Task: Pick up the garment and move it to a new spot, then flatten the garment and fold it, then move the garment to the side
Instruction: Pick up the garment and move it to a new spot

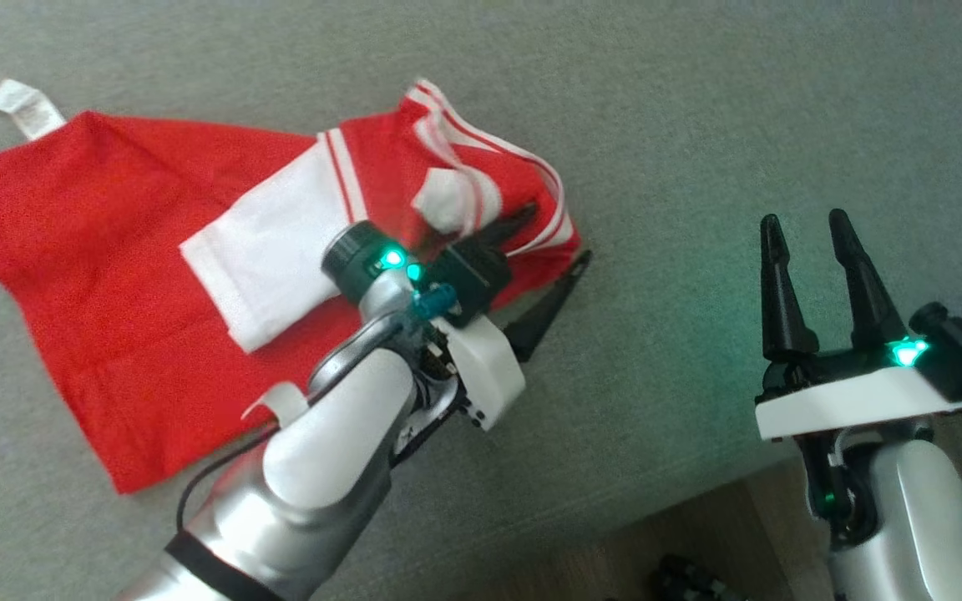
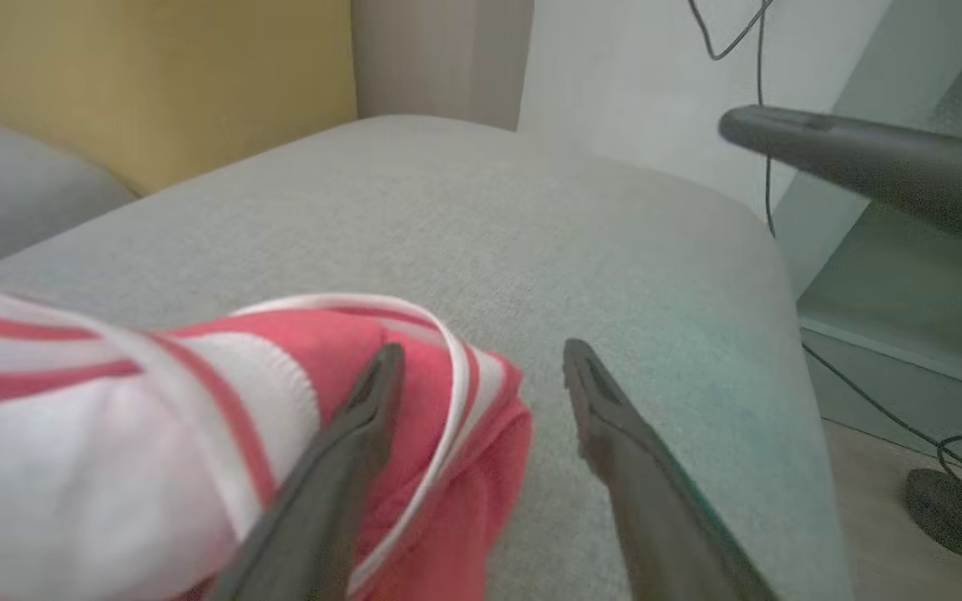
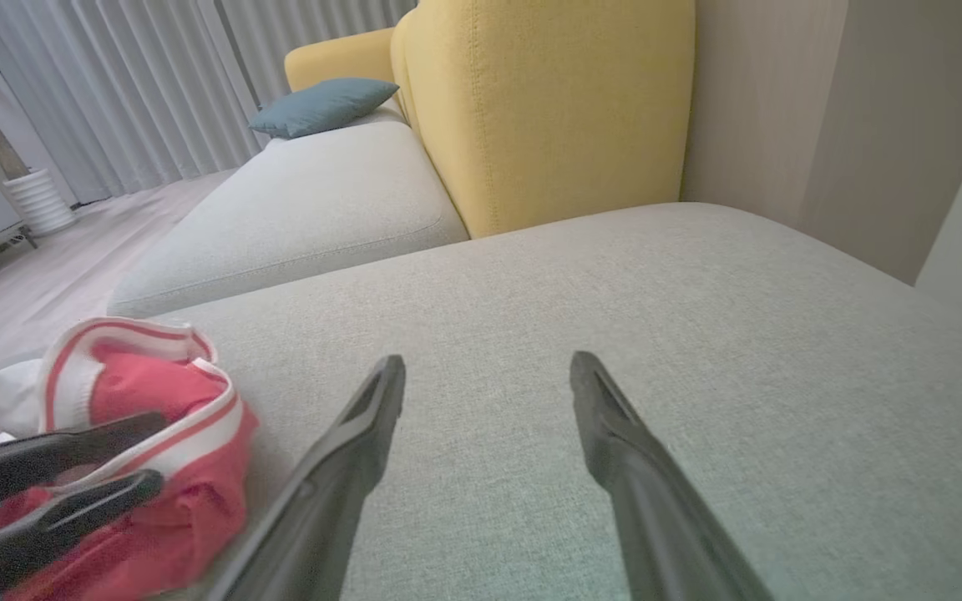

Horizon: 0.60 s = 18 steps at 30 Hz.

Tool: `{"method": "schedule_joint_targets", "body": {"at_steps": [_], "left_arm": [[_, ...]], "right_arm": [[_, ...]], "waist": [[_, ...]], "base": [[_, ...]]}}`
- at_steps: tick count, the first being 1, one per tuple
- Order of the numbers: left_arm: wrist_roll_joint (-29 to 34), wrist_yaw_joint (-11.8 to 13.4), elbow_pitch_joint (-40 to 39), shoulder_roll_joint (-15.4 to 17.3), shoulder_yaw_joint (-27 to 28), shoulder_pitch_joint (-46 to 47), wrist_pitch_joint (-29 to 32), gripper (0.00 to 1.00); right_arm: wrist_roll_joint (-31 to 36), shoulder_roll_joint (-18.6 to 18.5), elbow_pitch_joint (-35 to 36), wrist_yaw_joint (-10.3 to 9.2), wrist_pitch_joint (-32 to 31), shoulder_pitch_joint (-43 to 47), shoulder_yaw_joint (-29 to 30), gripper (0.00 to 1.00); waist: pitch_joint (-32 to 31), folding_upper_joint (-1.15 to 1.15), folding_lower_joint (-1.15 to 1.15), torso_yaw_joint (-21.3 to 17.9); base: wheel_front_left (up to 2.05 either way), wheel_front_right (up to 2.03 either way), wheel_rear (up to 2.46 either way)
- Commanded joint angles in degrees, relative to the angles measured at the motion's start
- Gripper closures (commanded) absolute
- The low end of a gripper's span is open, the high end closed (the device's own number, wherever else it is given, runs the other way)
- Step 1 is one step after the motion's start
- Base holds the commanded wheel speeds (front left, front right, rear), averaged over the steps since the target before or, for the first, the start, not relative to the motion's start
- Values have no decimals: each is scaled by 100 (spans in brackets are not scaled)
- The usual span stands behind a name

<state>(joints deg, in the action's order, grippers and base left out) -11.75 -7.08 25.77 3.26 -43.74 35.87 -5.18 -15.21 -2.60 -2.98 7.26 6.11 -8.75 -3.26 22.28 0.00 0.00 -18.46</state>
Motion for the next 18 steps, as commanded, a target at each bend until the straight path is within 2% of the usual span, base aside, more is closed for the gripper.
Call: {"method": "schedule_joint_targets", "body": {"at_steps": [1, 4, 9, 18], "left_arm": [[87, -4, -300, 29, 82, 126, -177, 0], [87, 109, -523, 112, 89, -89, -397, 0], [-3, 463, -953, 390, 351, -498, -598, 0], [-416, 1313, -1630, 968, 1491, -1256, -912, 0]], "right_arm": [[23, -28, 143, 23, 15, -56, -92, 0], [109, -28, 138, 23, -43, -30, -42, 0], [274, -28, 203, 23, -199, 24, 59, 0], [540, -28, 394, 23, -527, 149, 175, 0]], "waist": [[-180, 0, 0, 175], [-378, 0, 0, 401], [-631, 0, 0, 819], [-910, 0, 0, 1512]], "base": [[0, 0, 0], [0, 0, 0], [0, 0, 0], [0, 0, 0]]}}
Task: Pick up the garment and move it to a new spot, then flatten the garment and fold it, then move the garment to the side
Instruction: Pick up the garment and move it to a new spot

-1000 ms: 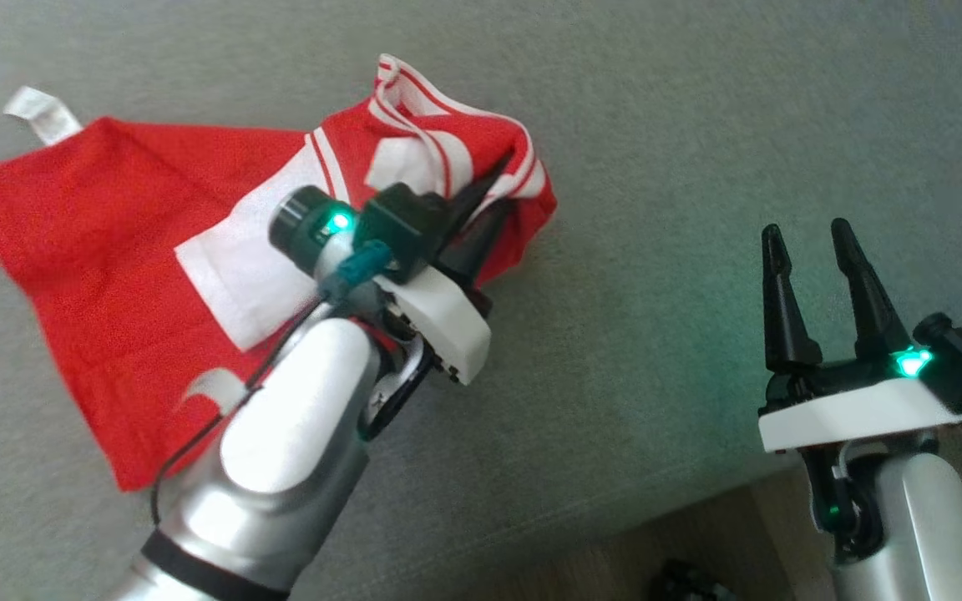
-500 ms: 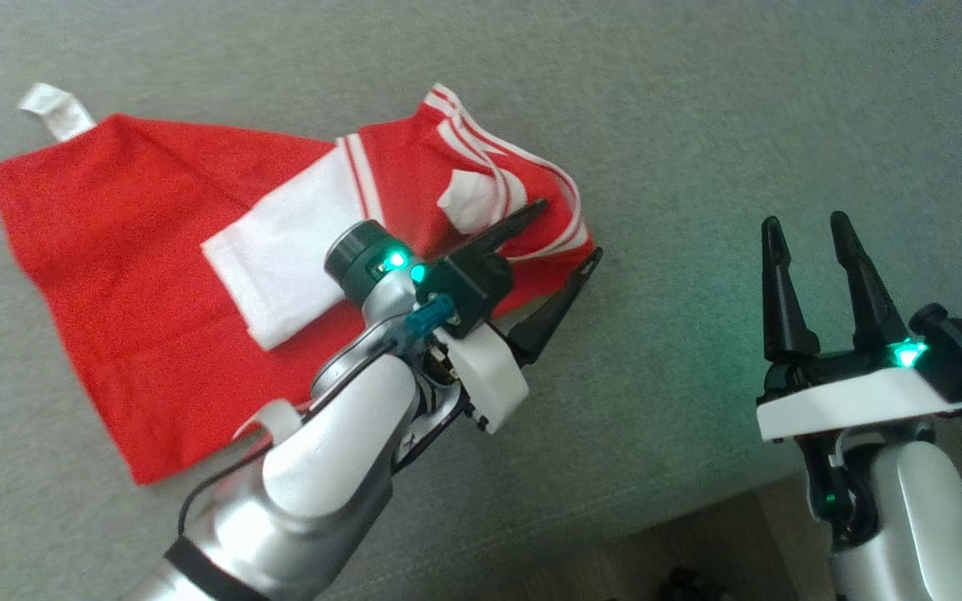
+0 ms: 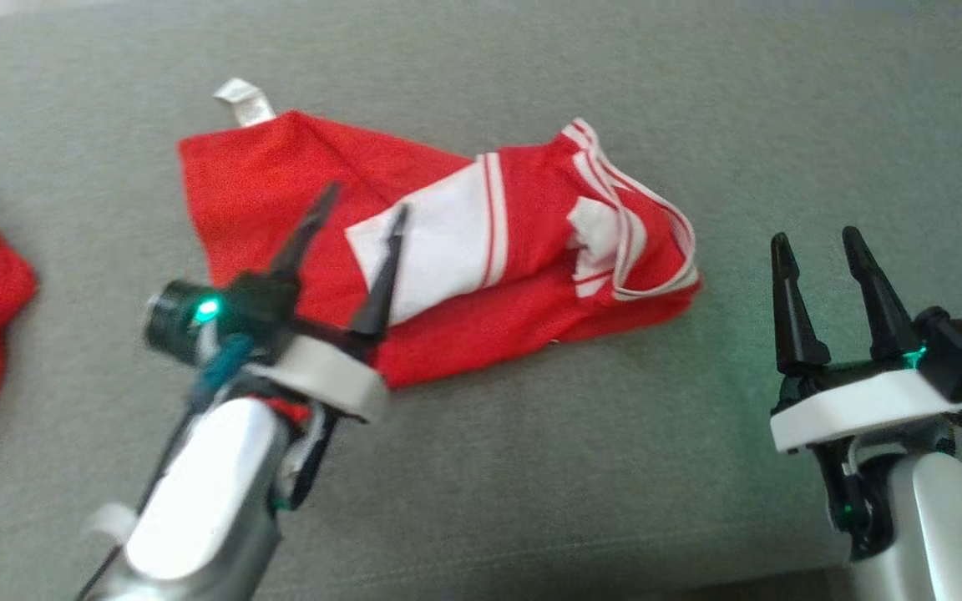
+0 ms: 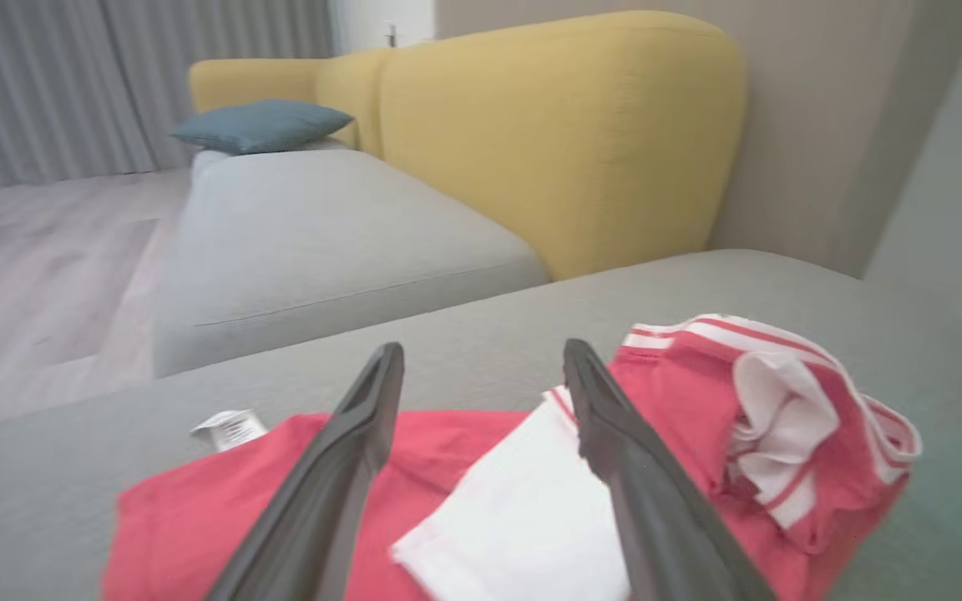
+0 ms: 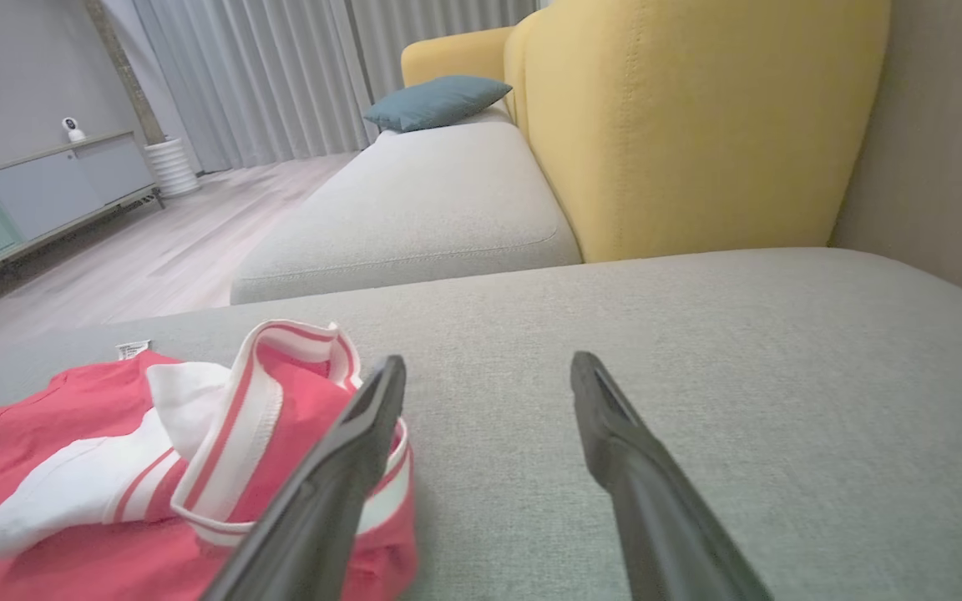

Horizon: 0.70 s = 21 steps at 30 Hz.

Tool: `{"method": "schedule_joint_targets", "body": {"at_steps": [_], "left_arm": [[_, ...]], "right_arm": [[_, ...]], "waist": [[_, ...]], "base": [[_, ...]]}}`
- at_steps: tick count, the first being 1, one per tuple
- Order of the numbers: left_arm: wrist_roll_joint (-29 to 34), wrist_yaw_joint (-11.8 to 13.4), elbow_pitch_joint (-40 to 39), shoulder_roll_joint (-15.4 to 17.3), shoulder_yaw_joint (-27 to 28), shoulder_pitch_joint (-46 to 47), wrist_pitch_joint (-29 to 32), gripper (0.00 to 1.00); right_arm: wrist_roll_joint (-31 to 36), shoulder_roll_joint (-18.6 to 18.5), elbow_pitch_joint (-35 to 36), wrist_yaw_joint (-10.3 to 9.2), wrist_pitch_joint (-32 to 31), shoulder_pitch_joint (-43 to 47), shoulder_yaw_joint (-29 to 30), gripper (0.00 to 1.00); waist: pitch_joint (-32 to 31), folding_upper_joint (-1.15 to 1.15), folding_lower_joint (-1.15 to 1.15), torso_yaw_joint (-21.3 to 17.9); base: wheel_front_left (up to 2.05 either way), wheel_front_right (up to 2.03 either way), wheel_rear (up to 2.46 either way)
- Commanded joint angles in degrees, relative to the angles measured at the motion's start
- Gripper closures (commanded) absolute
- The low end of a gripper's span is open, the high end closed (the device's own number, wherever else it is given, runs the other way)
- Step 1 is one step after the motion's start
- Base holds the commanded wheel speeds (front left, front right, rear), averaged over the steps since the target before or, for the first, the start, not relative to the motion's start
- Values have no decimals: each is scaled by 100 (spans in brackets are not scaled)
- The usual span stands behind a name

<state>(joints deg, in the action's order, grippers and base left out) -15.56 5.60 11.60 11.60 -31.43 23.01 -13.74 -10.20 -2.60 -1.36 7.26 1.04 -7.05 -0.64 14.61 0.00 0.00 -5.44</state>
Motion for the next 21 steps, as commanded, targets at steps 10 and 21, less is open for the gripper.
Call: {"method": "schedule_joint_targets", "body": {"at_steps": [10, 21], "left_arm": [[-362, 555, -603, 540, 1286, -838, -121, 0], [-379, 769, -968, 700, 1391, -1756, -47, 0]], "right_arm": [[228, -28, 345, 23, -292, 177, -46, 0], [243, -28, 411, 23, -464, 561, -38, 0]], "waist": [[-414, 0, 0, 582], [-809, 0, 0, 569]], "base": [[0, 0, 0], [0, 0, 0]]}}
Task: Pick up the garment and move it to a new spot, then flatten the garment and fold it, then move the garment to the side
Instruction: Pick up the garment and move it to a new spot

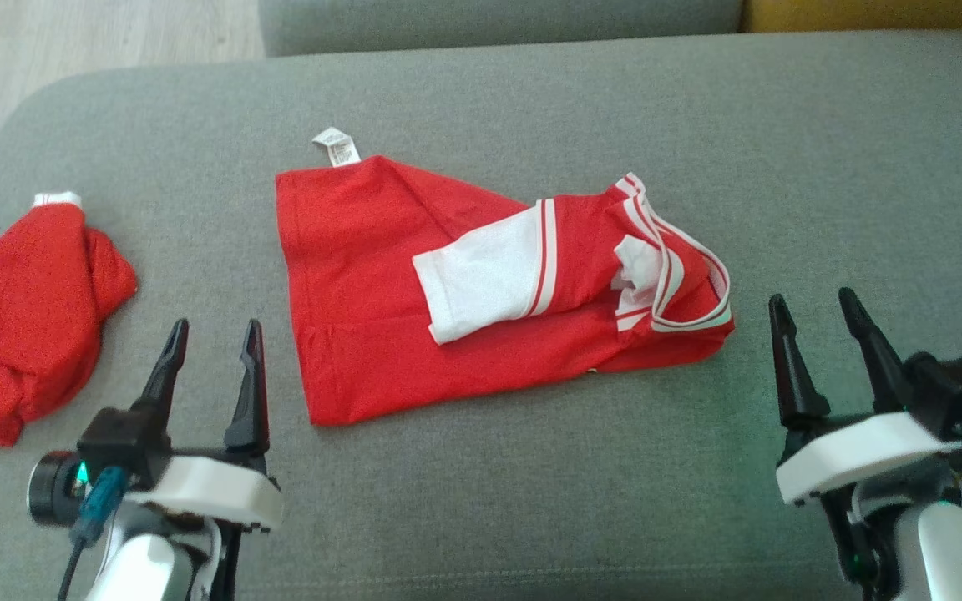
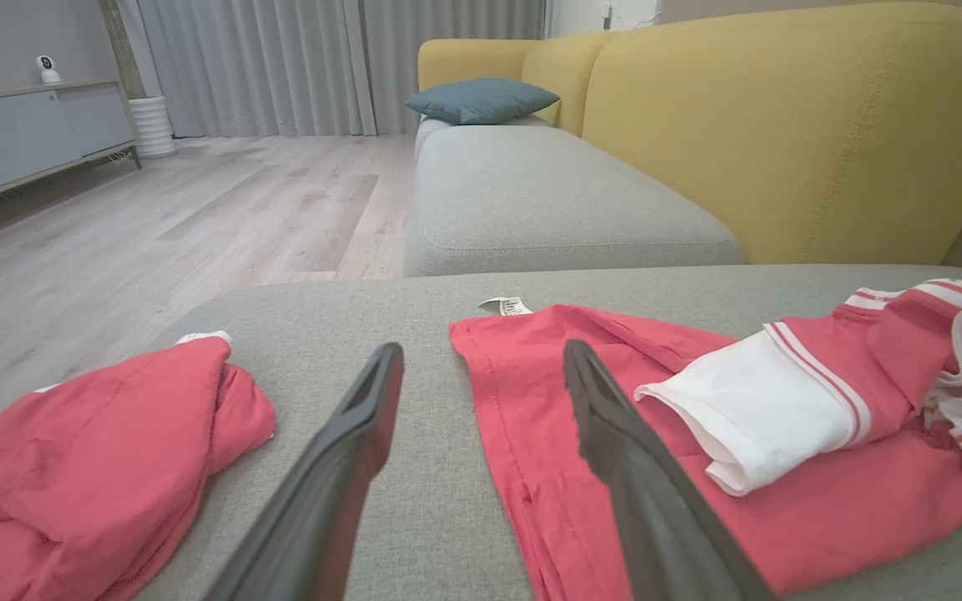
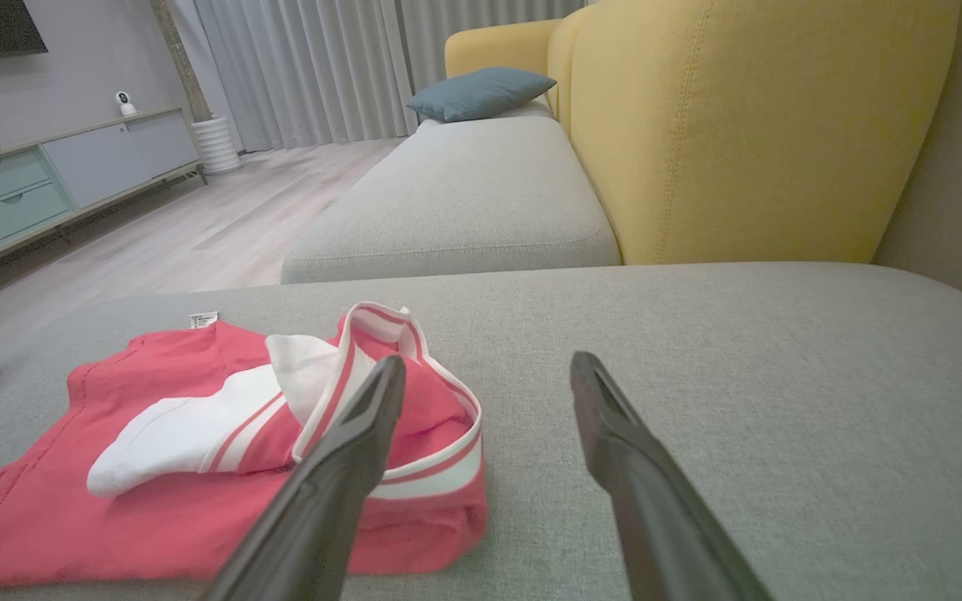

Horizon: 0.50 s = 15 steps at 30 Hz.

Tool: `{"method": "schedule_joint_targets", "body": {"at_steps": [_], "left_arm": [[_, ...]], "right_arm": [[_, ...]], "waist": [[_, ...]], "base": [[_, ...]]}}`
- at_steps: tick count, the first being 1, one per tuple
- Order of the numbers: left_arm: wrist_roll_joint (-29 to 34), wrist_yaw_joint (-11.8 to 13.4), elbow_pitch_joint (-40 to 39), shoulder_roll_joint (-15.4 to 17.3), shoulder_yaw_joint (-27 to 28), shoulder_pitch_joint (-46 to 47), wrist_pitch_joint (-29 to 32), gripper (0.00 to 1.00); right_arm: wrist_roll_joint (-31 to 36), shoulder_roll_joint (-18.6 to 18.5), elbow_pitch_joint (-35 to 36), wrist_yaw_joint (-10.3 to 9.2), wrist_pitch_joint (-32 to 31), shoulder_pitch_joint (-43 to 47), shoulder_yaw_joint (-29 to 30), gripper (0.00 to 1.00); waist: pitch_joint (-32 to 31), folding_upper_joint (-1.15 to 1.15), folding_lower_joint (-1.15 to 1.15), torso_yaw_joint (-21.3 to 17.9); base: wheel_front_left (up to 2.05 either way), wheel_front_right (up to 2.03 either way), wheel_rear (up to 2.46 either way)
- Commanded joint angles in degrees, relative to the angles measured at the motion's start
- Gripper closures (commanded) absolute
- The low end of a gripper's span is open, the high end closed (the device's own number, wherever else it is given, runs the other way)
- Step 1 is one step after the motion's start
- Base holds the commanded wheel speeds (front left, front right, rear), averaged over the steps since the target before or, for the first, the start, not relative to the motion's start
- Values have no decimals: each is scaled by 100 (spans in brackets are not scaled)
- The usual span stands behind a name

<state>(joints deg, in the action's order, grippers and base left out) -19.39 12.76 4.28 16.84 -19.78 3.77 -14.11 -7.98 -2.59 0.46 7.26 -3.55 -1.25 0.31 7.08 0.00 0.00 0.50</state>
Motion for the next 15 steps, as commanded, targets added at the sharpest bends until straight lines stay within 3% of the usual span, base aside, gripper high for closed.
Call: {"method": "schedule_joint_targets", "body": {"at_steps": [1, 15], "left_arm": [[8, 89, -282, 185, 232, 111, 3, 0], [70, 301, -637, 343, 191, -289, 233, 0]], "right_arm": [[17, -29, 238, 23, -14, 16, -128, 0], [-20, -29, 371, 23, -129, 271, -187, 0]], "waist": [[-88, 0, 0, -28], [-322, 0, 0, -86]], "base": [[0, 0, 0], [0, 0, 0]]}}
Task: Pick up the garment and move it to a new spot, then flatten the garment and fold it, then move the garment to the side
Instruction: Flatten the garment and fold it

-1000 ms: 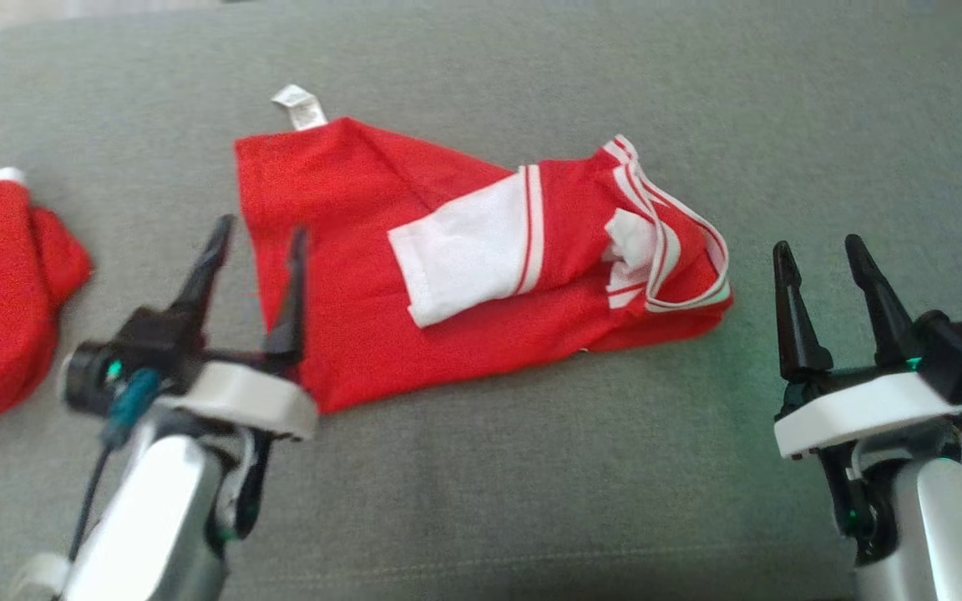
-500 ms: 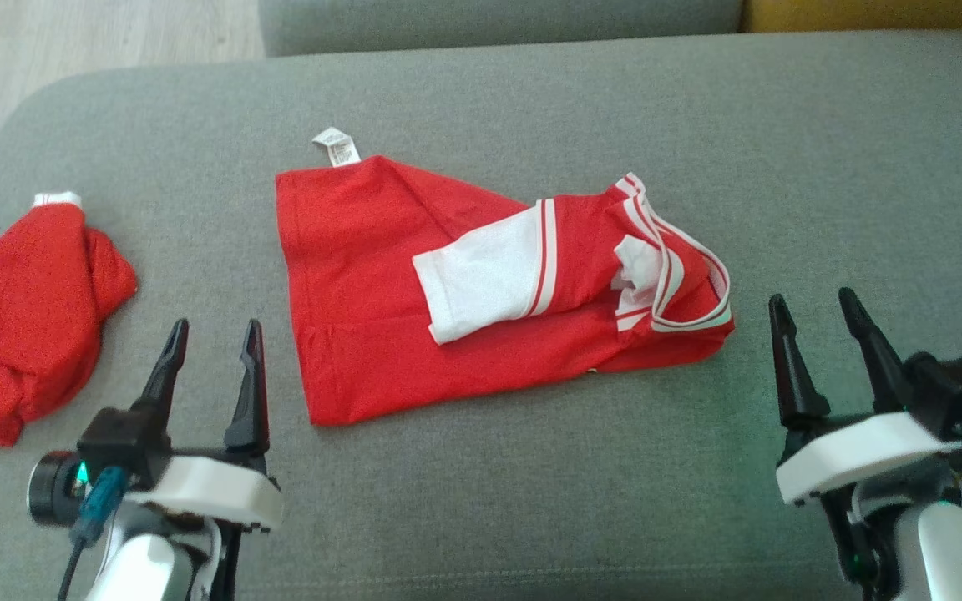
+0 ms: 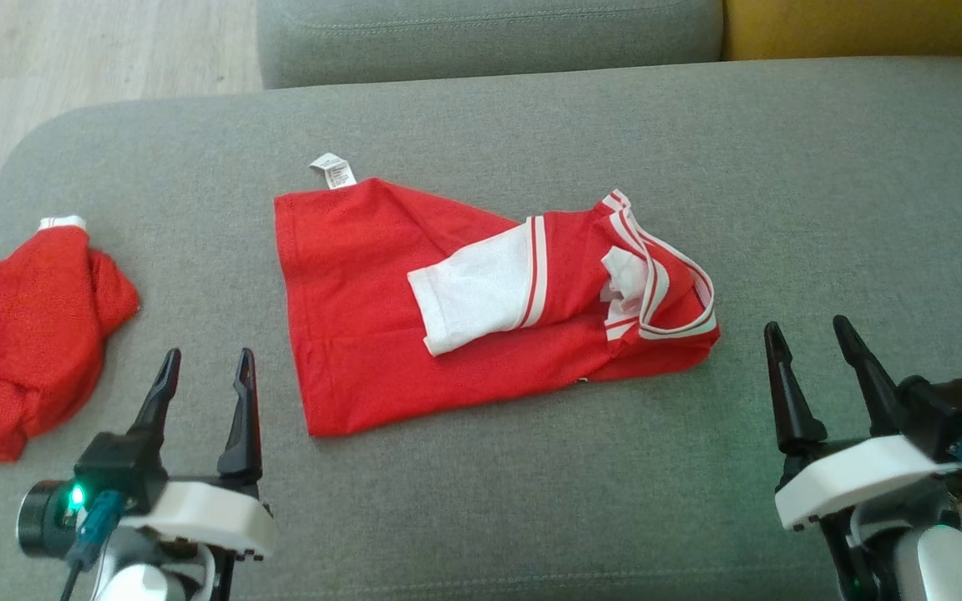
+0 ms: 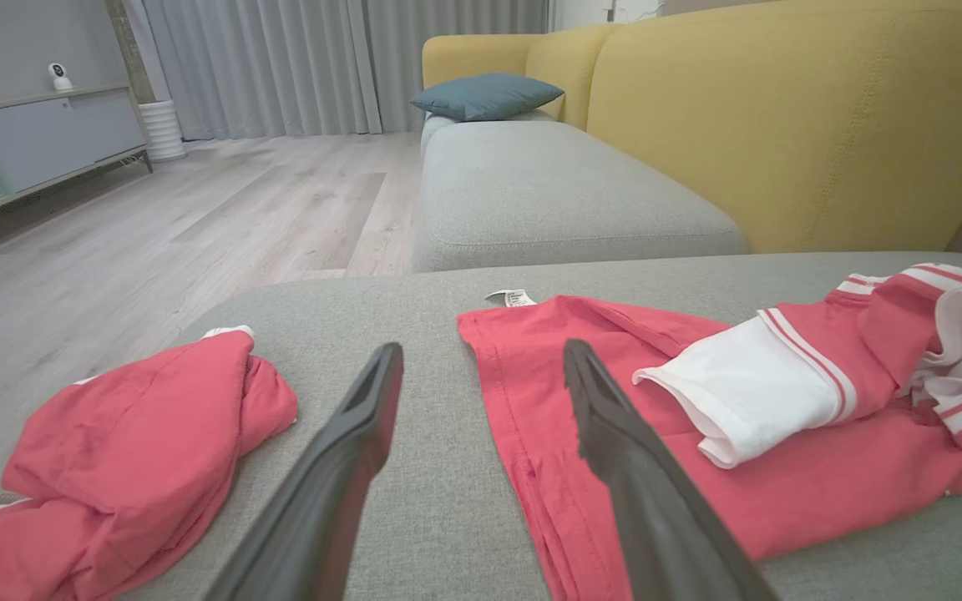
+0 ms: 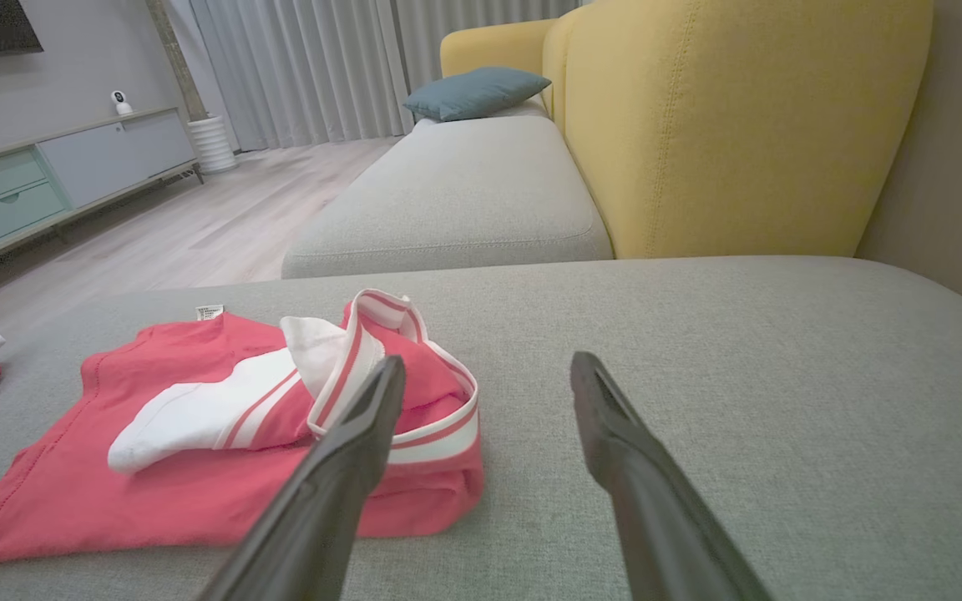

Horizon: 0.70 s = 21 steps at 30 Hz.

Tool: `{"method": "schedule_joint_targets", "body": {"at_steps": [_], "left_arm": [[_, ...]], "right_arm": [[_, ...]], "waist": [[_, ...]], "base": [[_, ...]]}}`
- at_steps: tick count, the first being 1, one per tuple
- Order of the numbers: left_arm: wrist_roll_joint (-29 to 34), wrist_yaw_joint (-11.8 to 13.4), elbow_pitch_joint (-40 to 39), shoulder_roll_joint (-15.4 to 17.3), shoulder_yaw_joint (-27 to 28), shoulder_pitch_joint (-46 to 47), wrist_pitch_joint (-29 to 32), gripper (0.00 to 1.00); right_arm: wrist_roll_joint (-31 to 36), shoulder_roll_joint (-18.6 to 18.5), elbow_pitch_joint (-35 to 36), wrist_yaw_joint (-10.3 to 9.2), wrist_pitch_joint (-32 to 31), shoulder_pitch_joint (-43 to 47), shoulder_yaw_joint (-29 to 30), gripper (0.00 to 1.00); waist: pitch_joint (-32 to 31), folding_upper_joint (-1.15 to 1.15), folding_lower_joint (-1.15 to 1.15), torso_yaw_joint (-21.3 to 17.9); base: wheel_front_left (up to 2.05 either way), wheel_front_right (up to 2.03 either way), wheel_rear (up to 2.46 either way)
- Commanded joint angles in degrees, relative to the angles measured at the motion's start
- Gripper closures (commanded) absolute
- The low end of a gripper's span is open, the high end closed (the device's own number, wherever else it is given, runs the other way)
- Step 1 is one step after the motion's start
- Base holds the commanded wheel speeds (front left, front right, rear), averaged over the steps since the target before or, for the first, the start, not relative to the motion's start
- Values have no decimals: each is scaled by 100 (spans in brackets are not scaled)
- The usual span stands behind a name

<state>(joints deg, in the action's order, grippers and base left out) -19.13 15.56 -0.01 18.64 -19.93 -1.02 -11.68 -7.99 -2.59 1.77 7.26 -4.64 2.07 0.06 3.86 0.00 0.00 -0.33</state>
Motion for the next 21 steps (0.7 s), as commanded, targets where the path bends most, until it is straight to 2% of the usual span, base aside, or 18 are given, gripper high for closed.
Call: {"method": "schedule_joint_targets", "body": {"at_steps": [1, 16, 21], "left_arm": [[42, 25, -221, 168, 204, 183, -1, 0], [23, 80, -280, 207, 173, 178, 42, 0], [28, 73, -274, 195, 143, 263, 27, 0]], "right_arm": [[-20, -29, 245, 23, -23, -58, -163, 0], [-13, -29, 233, 23, -61, -128, -251, 0], [2, -29, 162, 23, -145, -267, -481, 0]], "waist": [[1, 0, 0, -7], [19, 0, 0, -15], [78, 0, 0, 47]], "base": [[0, 0, 0], [0, 0, 0], [0, 0, 0]]}}
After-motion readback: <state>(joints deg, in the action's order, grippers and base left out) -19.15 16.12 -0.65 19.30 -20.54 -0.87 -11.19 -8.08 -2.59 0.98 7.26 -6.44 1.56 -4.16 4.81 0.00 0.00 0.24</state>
